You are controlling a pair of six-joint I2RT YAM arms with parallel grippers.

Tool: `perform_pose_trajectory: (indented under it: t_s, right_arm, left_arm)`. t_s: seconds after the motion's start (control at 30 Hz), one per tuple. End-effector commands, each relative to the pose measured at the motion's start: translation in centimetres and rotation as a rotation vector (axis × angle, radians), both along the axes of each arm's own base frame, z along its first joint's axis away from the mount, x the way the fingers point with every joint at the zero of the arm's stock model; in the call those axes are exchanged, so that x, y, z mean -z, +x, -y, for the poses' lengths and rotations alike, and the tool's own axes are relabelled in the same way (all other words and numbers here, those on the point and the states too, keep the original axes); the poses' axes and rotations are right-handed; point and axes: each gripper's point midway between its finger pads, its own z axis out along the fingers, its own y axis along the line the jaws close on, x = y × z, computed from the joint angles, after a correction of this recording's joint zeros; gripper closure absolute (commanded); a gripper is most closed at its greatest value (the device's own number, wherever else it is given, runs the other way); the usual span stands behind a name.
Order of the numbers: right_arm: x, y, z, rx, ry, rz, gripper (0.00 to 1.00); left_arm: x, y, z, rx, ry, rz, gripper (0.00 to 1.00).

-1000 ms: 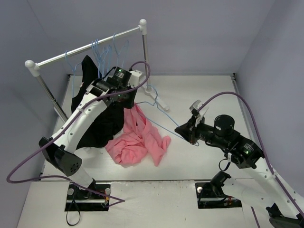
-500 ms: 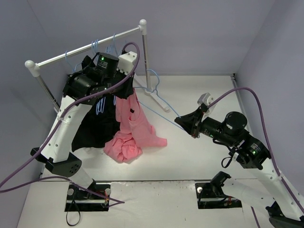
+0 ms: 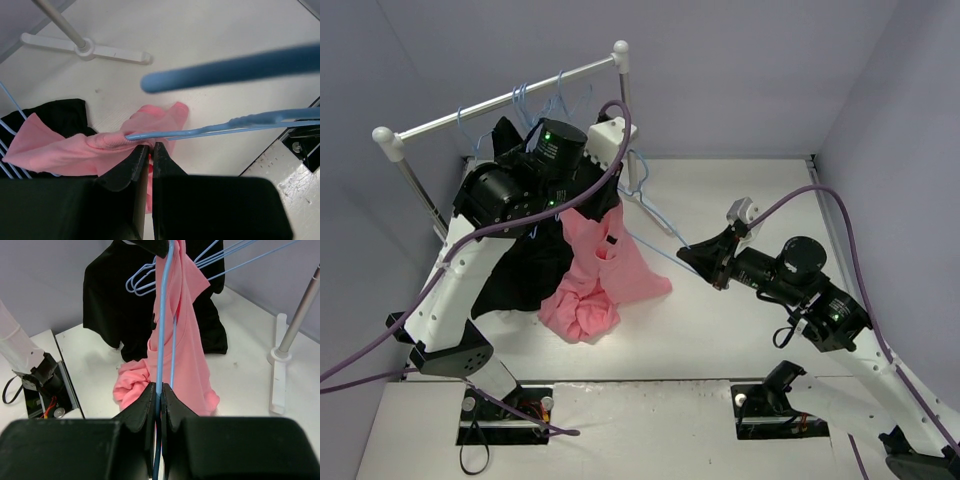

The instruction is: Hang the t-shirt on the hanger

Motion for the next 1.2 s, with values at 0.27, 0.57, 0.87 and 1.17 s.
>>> perform_pose_trajectory:
  t_s: [0.27,0.57,0.87,1.17]
  right_arm:
    - [-5.7,-2.1,0.2,-0.065,0.171,0.156,1.00]
    - [-7.3,-1.6,0.3,-0.044,0.196,0.194,1.00]
    - [-6.8,-1.3,0.5,-0.025,0.195,0.216,1.00]
    - [-6.1,-0.8,0.7,0.006,0.217,0.222,1.00]
  left_arm:
    - [-6.5,-0.5,0.2,0.032,-0.108,0.190,1.00]
    - [-7.5,-2.3,3.2,0.174,-0.089,0.270,1.00]
    - [-9.7,-3.9,4.6,0.247,-0.116,0.358,1.00]
    - [-9.5,-6.0,6.9,0.360,-0.112,0.381,1.00]
